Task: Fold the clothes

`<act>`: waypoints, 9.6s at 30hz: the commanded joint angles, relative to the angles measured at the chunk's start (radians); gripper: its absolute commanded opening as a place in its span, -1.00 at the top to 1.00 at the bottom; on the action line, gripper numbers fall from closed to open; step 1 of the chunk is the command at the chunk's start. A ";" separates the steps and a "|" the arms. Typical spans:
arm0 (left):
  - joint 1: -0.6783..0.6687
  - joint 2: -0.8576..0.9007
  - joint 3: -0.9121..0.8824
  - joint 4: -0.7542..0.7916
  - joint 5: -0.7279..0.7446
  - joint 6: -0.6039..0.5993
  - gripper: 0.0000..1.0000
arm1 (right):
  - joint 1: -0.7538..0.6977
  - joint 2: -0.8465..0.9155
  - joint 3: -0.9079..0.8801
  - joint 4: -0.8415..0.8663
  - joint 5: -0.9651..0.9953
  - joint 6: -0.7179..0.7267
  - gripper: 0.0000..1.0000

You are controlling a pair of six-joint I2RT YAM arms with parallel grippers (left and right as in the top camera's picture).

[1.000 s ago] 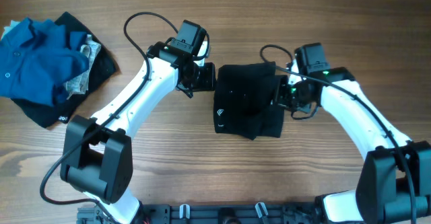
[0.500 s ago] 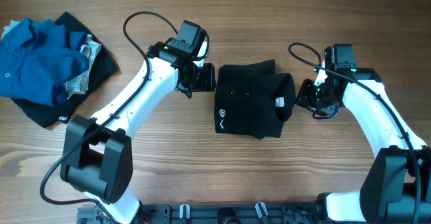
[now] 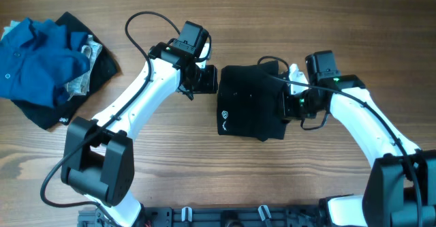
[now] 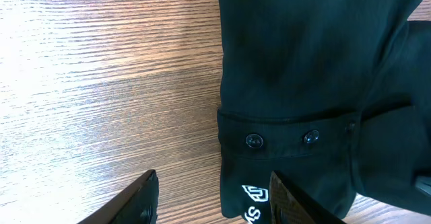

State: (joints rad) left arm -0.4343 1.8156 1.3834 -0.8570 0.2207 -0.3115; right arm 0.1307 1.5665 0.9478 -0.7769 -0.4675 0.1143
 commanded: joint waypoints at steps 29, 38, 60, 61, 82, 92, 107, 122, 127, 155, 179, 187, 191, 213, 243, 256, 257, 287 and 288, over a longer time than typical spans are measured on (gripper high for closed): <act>0.002 0.005 -0.032 -0.034 -0.013 0.020 -0.32 | 0.007 -0.025 -0.072 0.041 -0.096 -0.136 0.91; 0.003 0.005 -0.032 -0.023 -0.014 0.020 -0.33 | -0.039 -0.100 -0.002 -0.082 0.490 0.237 0.91; -0.061 0.006 -0.112 0.007 0.035 0.013 -0.37 | -0.037 0.047 -0.061 0.058 -0.292 -0.277 0.15; -0.061 0.006 -0.112 0.012 0.035 0.013 -0.37 | -0.037 0.046 -0.061 0.058 -0.296 -0.270 0.21; -0.061 0.006 -0.112 0.024 0.021 0.013 -0.38 | -0.037 -0.049 -0.057 0.092 0.003 -0.044 0.91; -0.052 0.006 -0.112 0.163 0.005 -0.023 -0.61 | -0.014 -0.013 -0.060 0.272 -0.099 0.006 0.91; 0.071 0.161 -0.113 0.217 0.505 0.185 -0.89 | -0.006 0.354 -0.060 0.245 0.115 0.338 0.91; -0.048 0.360 -0.113 0.415 0.674 0.178 0.49 | -0.006 0.354 -0.060 0.238 0.107 0.330 0.92; -0.020 0.327 -0.112 0.402 0.566 0.066 0.92 | -0.018 0.319 -0.037 0.136 -0.013 0.330 0.91; 1.234 -0.105 -0.040 0.467 0.435 0.173 -0.80 | -0.019 -0.242 -0.009 -0.028 -0.012 0.284 0.82; 0.590 -0.906 -0.038 -0.204 -0.089 0.195 -1.00 | -0.019 -0.743 -0.009 0.313 0.024 0.045 -0.69; 0.364 -0.866 -0.038 -0.327 -0.230 0.196 -1.00 | -0.019 -0.784 -0.009 0.309 0.025 0.045 -0.99; 0.364 -0.845 -0.038 -0.330 -0.230 0.196 -1.00 | -0.019 -0.754 -0.009 0.307 0.025 0.045 -0.99; 0.364 -0.832 -0.038 -0.329 -0.230 0.196 -1.00 | -0.019 -0.983 -0.378 0.743 0.189 -0.174 -0.99; 0.364 -0.832 -0.038 -0.330 -0.230 0.196 -1.00 | -0.190 -1.554 -0.943 0.800 0.198 -0.010 -0.99; 0.364 -0.832 -0.038 -0.330 -0.230 0.196 -1.00 | -0.190 -1.553 -0.943 0.800 0.198 -0.010 -1.00; 0.364 -0.832 -0.038 -0.330 -0.230 0.196 -1.00 | -0.190 -1.553 -0.943 0.800 0.198 -0.009 -0.99; 0.409 -1.812 -1.214 0.723 -0.211 0.169 -1.00 | -0.190 -1.553 -0.943 0.800 0.198 -0.009 -0.99; 0.409 -1.811 -1.243 0.765 -0.211 0.169 -1.00 | -0.190 -1.553 -0.943 0.800 0.198 -0.009 -0.99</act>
State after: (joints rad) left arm -0.0311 0.0635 0.2237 -0.1581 -0.0013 -0.1253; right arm -0.0662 0.0185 0.0063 0.0219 -0.2798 0.0937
